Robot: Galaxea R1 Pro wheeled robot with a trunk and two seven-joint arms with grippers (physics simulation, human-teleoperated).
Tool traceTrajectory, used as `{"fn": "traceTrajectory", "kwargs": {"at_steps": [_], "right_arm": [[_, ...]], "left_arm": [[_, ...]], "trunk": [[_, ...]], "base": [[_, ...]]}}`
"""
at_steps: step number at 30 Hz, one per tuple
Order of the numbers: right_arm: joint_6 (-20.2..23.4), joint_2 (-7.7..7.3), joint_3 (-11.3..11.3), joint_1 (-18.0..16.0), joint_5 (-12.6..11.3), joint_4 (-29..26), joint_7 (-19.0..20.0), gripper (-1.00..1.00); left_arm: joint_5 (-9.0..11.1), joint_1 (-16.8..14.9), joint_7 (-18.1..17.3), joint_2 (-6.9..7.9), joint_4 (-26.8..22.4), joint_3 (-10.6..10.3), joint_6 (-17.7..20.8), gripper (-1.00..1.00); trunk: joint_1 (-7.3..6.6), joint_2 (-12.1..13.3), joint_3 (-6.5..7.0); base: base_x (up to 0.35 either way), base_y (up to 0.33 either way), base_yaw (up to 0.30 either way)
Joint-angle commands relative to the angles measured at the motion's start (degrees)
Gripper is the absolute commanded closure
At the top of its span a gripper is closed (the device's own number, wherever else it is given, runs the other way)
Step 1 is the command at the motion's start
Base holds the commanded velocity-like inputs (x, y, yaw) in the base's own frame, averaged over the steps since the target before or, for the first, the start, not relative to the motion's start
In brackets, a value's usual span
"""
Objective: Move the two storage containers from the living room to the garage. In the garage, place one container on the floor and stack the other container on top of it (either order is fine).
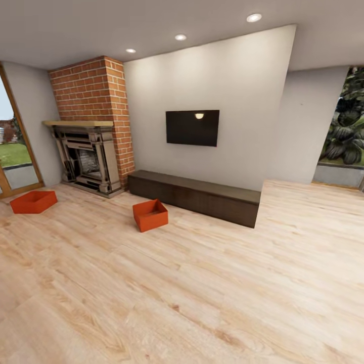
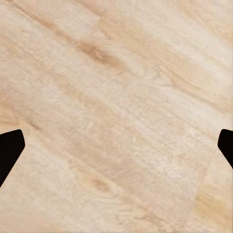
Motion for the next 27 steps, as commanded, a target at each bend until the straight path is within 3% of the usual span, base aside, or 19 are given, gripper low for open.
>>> {"fn": "traceTrajectory", "kwargs": {"at_steps": [1,27], "right_arm": [[-0.1,0.00,0.0,0.0,0.6,0.1,-0.4,-1.00],[-0.1,0.00,0.0,0.0,0.6,0.1,-0.4,-1.00]], "left_arm": [[0.6,0.0,-0.2,-0.02,0.1,-0.1,-0.2,-1.00],[0.5,0.0,-0.2,-0.14,0.1,-0.1,-0.2,-1.00]], "trunk": [[0.03,0.0,-0.06],[0.03,0.0,-0.06]], "base": [[0.323,-0.127,0.000],[0.323,-0.127,0.000]]}}
